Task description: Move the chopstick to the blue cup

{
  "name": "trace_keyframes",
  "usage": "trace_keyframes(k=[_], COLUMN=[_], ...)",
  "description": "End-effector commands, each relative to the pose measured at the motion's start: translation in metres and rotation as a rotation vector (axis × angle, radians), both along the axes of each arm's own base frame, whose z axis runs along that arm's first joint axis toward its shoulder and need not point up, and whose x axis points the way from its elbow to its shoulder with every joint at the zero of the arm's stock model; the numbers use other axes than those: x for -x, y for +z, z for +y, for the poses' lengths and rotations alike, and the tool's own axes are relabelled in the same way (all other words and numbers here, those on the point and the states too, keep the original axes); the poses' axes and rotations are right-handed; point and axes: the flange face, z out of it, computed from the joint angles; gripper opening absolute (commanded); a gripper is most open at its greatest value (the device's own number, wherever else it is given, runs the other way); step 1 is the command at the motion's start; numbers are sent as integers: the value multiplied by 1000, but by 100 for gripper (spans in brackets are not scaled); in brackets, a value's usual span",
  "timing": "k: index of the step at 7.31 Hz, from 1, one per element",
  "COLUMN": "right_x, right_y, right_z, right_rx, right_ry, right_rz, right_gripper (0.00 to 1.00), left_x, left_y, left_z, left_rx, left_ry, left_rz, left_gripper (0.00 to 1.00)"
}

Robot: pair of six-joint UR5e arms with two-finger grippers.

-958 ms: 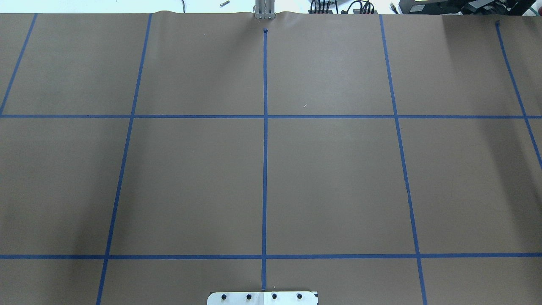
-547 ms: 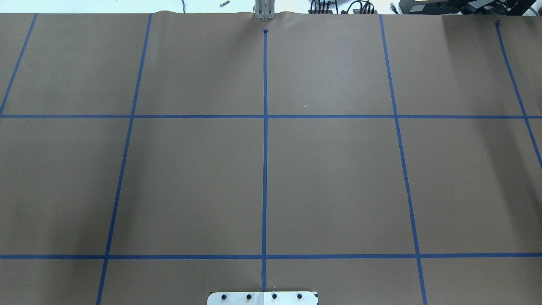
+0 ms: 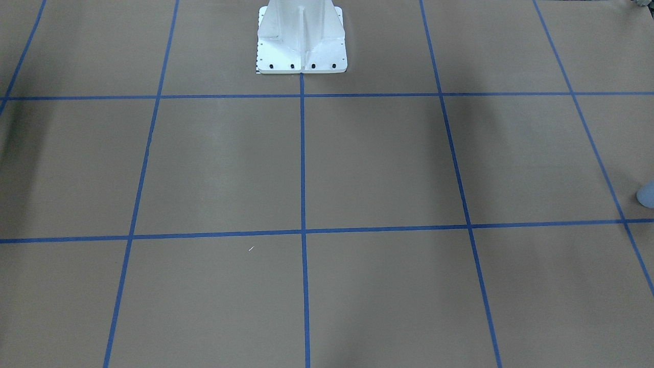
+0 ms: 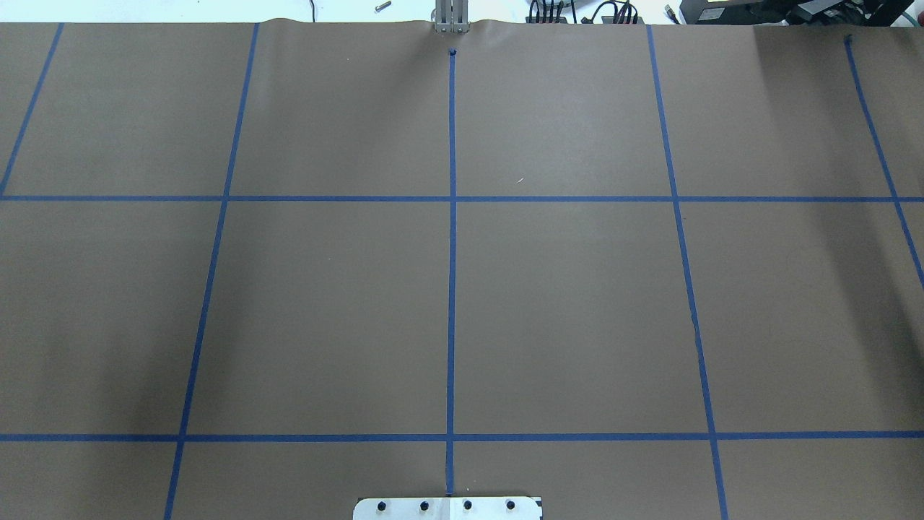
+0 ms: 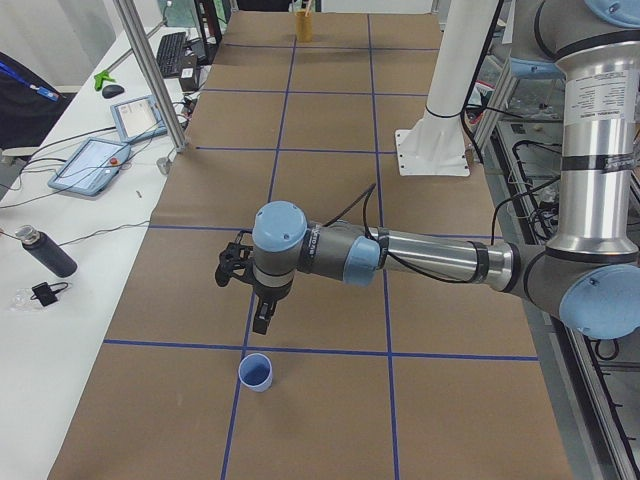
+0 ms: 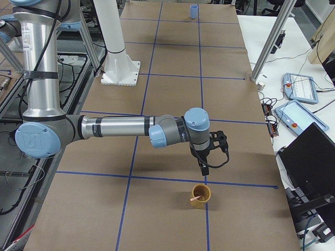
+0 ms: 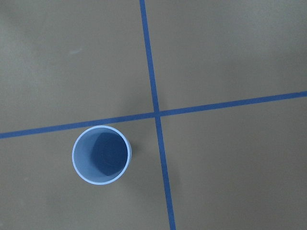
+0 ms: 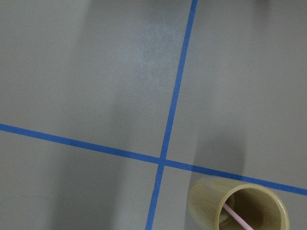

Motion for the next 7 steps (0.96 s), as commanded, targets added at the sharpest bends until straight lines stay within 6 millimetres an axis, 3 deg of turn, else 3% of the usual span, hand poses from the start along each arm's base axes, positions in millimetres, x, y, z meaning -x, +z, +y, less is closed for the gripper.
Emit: trace_keyframes(k=[1, 3, 4, 5, 6, 7], right_x=[5, 27, 60, 99, 133, 154], right_y=[7, -11, -37, -59, -65, -72], right_z=[5, -3, -13, -16, -15, -17], right_rx=[-20, -51, -30, -5, 20, 33], right_ry=[-11, -42, -31, -19, -13, -12], right_rz=[-51, -57, -82, -83, -62, -63], right_gripper=[100, 100, 100, 100, 100, 100], left_x=[0, 0, -1, -1, -3, -5], left_y=[-1, -5, 9, 35, 67, 92], left_z=[-3, -7, -9, -15, -16, -26], left_rx=[-10, -32, -15, -32, -30, -14], left_ry=[0, 2, 8, 8, 7, 12], left_rz=[-2, -7, -8, -8, -8, -8], left_gripper=[99, 99, 98, 99, 99, 99])
